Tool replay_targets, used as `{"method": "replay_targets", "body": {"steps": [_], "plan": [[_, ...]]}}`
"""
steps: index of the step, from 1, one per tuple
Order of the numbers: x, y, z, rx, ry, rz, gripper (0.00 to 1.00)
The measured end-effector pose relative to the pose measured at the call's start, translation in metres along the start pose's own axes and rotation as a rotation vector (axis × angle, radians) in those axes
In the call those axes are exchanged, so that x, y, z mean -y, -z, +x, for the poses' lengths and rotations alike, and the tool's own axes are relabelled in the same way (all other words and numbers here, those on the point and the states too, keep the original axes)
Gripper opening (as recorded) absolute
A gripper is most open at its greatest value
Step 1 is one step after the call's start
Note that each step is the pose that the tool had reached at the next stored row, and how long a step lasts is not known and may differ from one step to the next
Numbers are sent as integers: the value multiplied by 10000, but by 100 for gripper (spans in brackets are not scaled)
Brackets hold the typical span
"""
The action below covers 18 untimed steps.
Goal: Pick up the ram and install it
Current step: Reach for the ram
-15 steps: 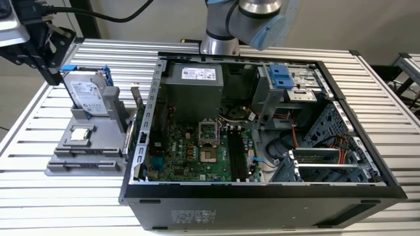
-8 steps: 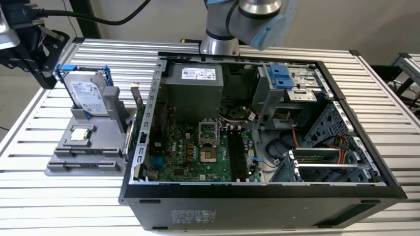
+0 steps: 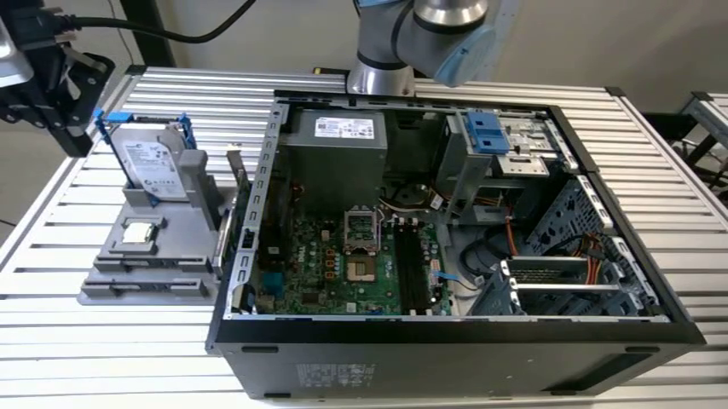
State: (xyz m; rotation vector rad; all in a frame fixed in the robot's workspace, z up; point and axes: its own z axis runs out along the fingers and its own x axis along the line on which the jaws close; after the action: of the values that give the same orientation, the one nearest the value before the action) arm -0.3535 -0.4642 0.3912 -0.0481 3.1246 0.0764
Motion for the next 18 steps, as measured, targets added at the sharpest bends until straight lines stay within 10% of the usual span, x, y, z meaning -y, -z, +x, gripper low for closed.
{"method": "replay_targets", "body": {"steps": [18], "plan": [[81, 4, 8, -18, 367, -6, 0]]}}
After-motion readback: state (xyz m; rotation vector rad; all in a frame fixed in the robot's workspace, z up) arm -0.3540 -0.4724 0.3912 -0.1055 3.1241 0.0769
